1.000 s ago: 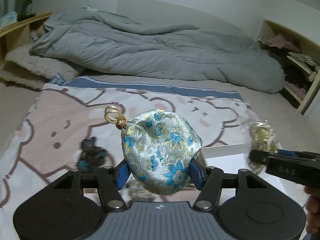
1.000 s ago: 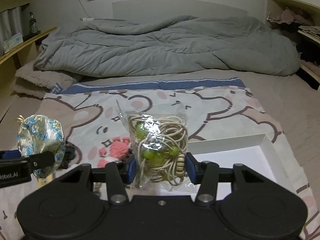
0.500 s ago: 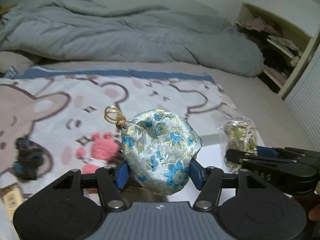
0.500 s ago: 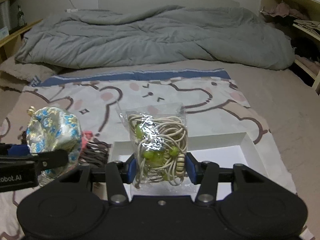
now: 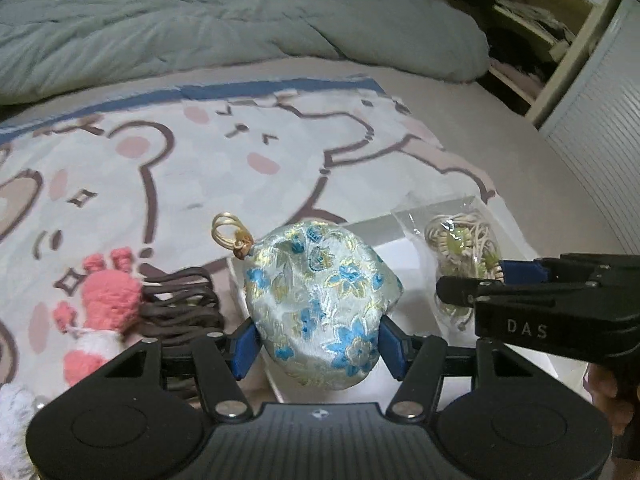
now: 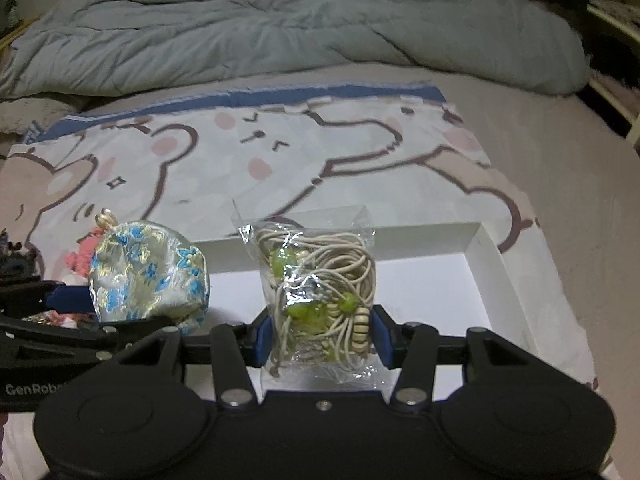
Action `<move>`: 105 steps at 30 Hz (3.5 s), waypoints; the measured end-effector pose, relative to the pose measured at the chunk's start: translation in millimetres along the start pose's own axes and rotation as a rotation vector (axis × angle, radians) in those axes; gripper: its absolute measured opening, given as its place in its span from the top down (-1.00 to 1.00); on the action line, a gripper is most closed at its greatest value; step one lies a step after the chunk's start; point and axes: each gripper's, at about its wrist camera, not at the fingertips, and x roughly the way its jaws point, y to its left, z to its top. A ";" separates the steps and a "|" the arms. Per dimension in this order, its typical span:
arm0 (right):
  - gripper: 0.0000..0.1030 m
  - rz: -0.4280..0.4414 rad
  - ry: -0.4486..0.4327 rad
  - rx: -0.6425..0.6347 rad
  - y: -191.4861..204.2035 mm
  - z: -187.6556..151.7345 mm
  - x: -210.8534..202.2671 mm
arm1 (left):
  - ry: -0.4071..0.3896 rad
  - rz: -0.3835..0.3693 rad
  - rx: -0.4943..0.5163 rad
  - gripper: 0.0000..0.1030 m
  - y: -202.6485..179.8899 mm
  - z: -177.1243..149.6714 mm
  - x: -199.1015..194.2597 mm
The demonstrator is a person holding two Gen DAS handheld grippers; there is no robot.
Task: Organize objects
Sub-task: 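Carry the pouch and bead bag with both tools over the white box, then lower the pouch and bead bag into the box and open both tools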
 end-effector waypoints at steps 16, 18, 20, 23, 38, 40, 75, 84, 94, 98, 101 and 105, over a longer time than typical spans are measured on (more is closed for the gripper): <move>0.02 0.007 0.122 -0.010 7.5 3.1 53.5 | 0.071 0.027 0.157 -0.39 -14.3 -0.1 22.2; 0.00 0.008 0.123 -0.009 8.7 3.8 54.6 | 0.078 0.050 0.211 -0.62 -21.4 -3.0 19.6; -0.05 0.009 0.123 0.001 7.8 4.3 53.8 | 0.078 0.073 0.280 -0.68 -29.0 -7.5 18.5; -0.19 0.026 0.109 0.018 4.6 4.7 48.1 | 0.107 0.099 0.349 -0.68 -35.5 -14.2 23.6; -0.15 0.098 0.030 0.266 -46.4 6.5 22.0 | 0.119 0.304 0.311 -0.81 -15.3 -10.3 46.5; -0.15 0.080 0.030 0.294 -51.1 6.2 23.7 | 0.119 0.275 0.298 -0.81 -13.6 -8.4 42.3; 0.44 0.173 0.128 0.245 -8.2 11.0 58.5 | 0.128 0.195 0.283 -0.86 -10.0 -8.5 34.4; 0.41 0.155 0.135 0.253 -9.7 10.9 56.5 | 0.093 0.189 0.272 -0.86 -11.1 -6.4 22.1; 0.31 0.136 0.023 0.211 -17.6 7.2 2.7 | 0.001 0.180 0.236 -0.86 -17.7 -7.9 -17.2; 0.27 0.129 -0.007 0.199 -20.5 1.3 -15.5 | -0.034 0.176 0.217 -0.86 -20.1 -11.4 -35.7; 0.22 0.120 -0.032 0.192 -22.5 -3.8 -28.8 | -0.061 0.170 0.204 -0.86 -21.5 -13.6 -49.4; -0.01 0.106 -0.073 0.170 -23.7 -12.2 -46.1 | -0.092 0.165 0.185 -0.86 -22.2 -17.6 -65.7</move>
